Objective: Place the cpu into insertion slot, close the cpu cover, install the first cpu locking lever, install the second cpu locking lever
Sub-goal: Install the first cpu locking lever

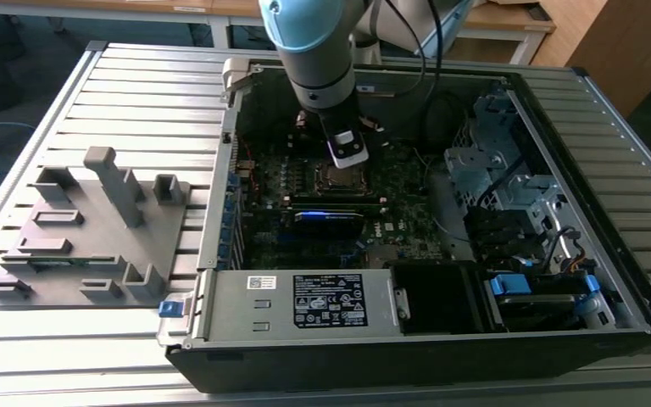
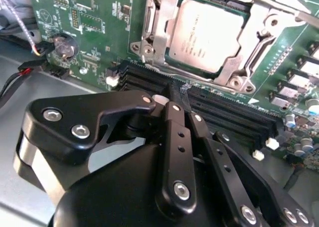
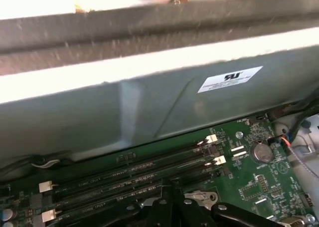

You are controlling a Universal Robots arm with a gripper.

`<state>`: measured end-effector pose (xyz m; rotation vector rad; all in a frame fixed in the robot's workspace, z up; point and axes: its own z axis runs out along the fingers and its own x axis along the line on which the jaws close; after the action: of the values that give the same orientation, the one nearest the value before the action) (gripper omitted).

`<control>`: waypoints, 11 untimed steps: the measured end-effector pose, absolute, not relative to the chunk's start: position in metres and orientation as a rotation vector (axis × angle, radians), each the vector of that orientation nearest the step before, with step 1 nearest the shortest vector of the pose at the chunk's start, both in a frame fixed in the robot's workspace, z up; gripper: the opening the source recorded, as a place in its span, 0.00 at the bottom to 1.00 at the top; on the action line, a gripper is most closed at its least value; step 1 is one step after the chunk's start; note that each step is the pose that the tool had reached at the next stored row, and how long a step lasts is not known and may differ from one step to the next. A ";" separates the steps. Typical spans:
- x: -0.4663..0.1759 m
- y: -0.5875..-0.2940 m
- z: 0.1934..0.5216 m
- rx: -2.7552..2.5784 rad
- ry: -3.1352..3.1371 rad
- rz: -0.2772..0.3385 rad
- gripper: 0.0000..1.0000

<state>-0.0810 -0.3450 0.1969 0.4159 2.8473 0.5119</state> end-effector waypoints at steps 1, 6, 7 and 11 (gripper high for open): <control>-0.081 -0.345 0.197 0.416 2.847 0.510 0.10; -0.081 -0.345 0.198 0.419 2.850 0.438 0.10; -0.081 -0.345 0.198 0.419 2.851 0.417 0.10; -0.081 -0.345 0.198 0.417 2.853 0.366 0.10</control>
<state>-0.0807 -0.3450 0.1979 0.4169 2.8528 0.3664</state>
